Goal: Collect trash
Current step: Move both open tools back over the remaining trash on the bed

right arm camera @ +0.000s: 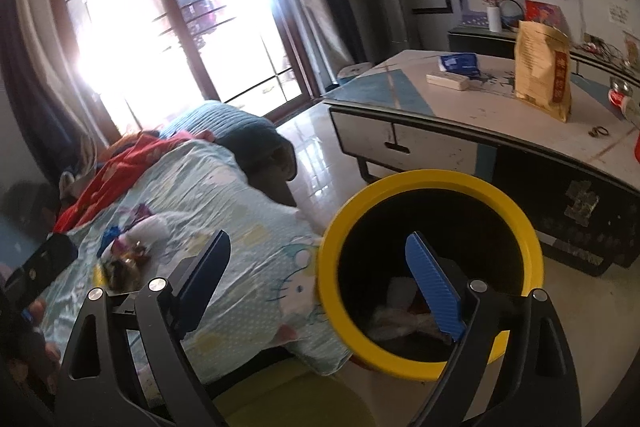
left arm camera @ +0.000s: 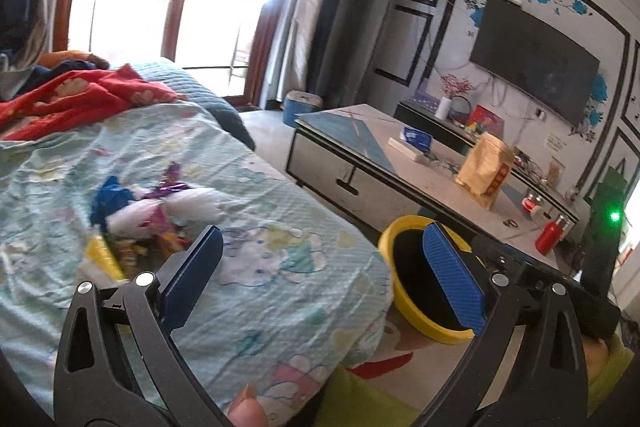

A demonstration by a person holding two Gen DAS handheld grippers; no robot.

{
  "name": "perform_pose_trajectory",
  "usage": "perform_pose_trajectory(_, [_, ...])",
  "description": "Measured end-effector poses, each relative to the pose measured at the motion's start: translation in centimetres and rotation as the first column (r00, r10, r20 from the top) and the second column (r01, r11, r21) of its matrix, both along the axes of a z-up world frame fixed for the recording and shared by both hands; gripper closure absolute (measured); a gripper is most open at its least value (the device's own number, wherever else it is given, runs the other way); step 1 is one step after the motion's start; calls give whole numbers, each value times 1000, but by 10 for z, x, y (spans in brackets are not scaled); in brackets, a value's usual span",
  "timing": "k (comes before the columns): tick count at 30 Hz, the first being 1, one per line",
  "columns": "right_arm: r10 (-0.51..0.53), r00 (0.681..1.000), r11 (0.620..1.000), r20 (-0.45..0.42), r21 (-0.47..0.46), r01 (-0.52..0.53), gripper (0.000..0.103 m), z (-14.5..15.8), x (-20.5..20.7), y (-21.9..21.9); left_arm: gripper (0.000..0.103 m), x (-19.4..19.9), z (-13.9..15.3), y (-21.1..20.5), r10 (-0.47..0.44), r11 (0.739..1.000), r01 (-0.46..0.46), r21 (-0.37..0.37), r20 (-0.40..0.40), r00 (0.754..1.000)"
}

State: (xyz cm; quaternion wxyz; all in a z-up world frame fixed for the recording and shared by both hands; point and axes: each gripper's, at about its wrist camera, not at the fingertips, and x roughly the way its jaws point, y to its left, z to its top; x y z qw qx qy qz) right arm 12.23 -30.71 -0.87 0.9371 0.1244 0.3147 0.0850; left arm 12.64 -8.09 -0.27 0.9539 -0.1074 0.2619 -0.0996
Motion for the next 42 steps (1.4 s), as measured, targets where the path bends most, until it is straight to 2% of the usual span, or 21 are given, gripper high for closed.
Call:
perform_pose_trajectory(11, [93, 995, 995, 22, -37, -92, 16, 9, -15, 42, 11, -16, 3, 41, 97, 995, -97, -30, 6, 995])
perform_pose_trajectory(21, [197, 980, 978, 23, -73, -194, 16, 12, -29, 78, 11, -22, -1, 69, 148, 987, -148, -56, -6, 989])
perform_pose_trajectory(30, [283, 959, 954, 24, -115, -278, 16, 13, -40, 113, 11, -25, 3, 98, 211, 972, -209, -108, 7, 978])
perform_pose_trajectory(42, [424, 905, 897, 28, -151, -415, 16, 17, -44, 173, 11, -24, -2, 153, 322, 938, -323, -128, -28, 946])
